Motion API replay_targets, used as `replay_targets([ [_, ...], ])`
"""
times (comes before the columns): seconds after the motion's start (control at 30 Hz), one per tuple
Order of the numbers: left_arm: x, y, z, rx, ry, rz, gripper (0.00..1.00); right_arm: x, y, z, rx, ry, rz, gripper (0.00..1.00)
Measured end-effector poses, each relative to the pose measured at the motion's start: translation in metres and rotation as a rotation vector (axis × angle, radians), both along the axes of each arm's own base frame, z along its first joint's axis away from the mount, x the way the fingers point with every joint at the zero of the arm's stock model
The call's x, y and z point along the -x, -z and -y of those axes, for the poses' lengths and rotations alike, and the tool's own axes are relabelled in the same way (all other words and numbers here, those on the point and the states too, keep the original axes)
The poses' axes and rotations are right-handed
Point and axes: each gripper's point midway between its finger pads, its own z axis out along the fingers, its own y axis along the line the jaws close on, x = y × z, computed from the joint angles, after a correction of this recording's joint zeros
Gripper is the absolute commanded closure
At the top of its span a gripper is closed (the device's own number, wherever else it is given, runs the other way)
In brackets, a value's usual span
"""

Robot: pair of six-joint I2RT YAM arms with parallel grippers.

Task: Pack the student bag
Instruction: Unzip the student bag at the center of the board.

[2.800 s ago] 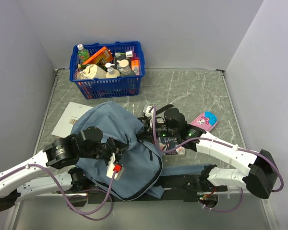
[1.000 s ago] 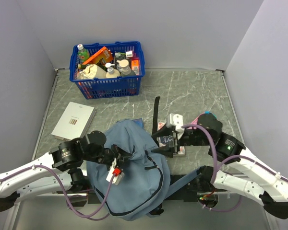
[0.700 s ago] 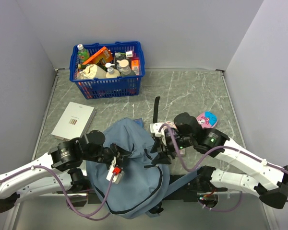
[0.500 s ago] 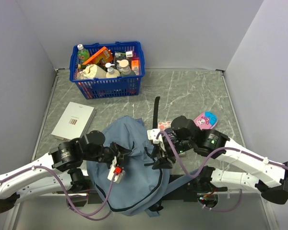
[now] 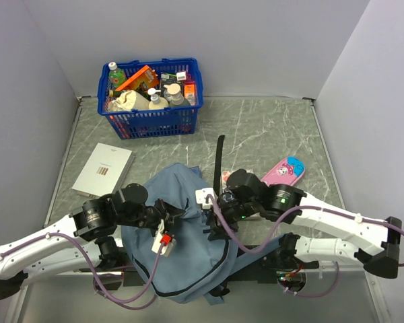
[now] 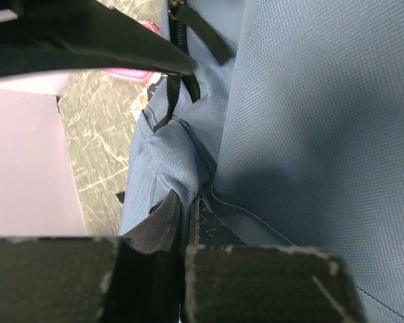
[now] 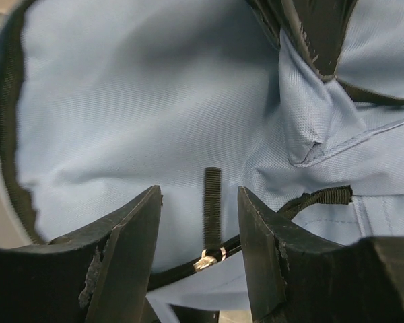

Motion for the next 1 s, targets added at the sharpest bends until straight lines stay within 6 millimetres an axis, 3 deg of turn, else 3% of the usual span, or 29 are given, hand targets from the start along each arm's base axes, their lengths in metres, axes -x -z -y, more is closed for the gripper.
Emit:
replay_targets([
  [0.13, -0.001, 0.000, 0.000, -0.001, -0.003, 0.000, 0.99, -0.005, 0.013, -0.005, 0.037, 0.002, -0.014, 0.44],
  [0.43, -0.001, 0.000, -0.001, -0.001, -0.006, 0.001, 0.99, -0.003, 0.021, -0.010, 0.057, -0.019, -0.045, 0.48],
  [0.53, -0.002, 0.000, -0.001, -0.002, -0.006, 0.006, 0.99, 0.000, 0.024, -0.010, 0.067, -0.035, -0.066, 0.62],
  [0.57, -0.003, 0.000, -0.001, -0.002, -0.008, 0.009, 0.99, 0.001, 0.025, -0.010, 0.070, -0.038, -0.072, 0.78],
  [0.6, -0.003, 0.000, -0.001, -0.003, -0.011, 0.010, 0.99, 0.002, 0.026, -0.009, 0.073, -0.042, -0.073, 0.85],
  [0.67, -0.004, 0.001, -0.001, -0.004, -0.012, 0.014, 0.99, 0.002, 0.027, -0.008, 0.081, -0.042, -0.076, 0.93],
  [0.77, -0.005, 0.002, -0.002, -0.004, -0.014, 0.018, 0.99, 0.001, 0.028, -0.007, 0.089, -0.032, -0.073, 1.00],
  [1.0, -0.010, 0.003, -0.002, 0.003, -0.030, 0.030, 0.99, -0.018, 0.012, -0.003, 0.038, 0.068, 0.032, 1.00],
])
